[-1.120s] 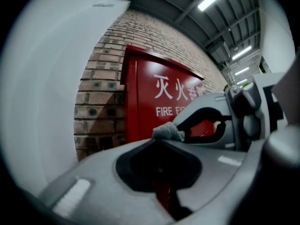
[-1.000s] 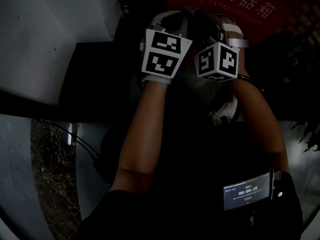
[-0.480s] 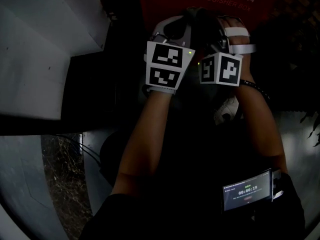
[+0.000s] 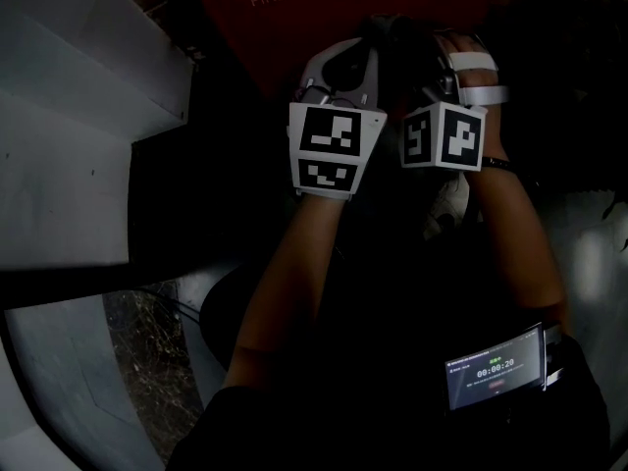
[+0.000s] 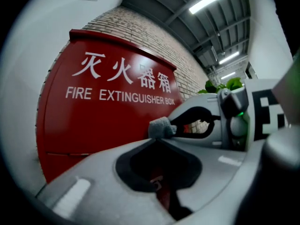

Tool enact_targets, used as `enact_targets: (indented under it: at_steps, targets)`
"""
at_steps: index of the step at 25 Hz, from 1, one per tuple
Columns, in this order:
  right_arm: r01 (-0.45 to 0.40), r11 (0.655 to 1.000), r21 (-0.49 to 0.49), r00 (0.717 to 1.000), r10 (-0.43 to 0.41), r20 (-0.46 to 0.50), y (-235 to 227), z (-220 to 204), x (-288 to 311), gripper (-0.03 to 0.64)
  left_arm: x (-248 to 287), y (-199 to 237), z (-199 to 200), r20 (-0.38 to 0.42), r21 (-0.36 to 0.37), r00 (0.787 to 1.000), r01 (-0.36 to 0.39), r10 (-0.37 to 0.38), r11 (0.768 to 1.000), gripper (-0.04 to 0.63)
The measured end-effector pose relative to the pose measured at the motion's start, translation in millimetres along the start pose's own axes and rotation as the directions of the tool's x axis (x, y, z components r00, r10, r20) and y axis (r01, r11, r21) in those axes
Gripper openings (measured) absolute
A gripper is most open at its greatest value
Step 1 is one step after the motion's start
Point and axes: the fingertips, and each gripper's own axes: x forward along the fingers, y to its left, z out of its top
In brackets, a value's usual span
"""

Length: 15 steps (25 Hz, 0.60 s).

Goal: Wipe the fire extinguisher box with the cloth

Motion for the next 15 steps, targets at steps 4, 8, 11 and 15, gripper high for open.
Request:
enact_targets:
  at_steps: [4,8,11,15]
  targets:
    - [-0.009,0.998,0.058,0.999,0.011,-0.033,0,-25,-6,0.032,11,-14,1,0.008,0.002,1.0,0.028,-0.028,1.0,0.003]
    - [-0.014,0.996,0.093,0.998,0.02,-0.059,-5,-42,-11,0.033,17,-32,-2,0.0,0.003,0.998,0.066,-0.066,0.998,0.003]
    - [-0.013,0.994,0.111,0.997,0.021,-0.076,-9,-53,-15,0.034,17,-41,-5,-0.006,-0.003,0.996,0.089,-0.089,0.996,0.003]
    - [-0.003,0.99,0.139,0.994,0.018,-0.106,-14,-66,-18,0.034,15,-38,-7,-0.004,-0.023,0.996,0.087,-0.087,0.996,0.003]
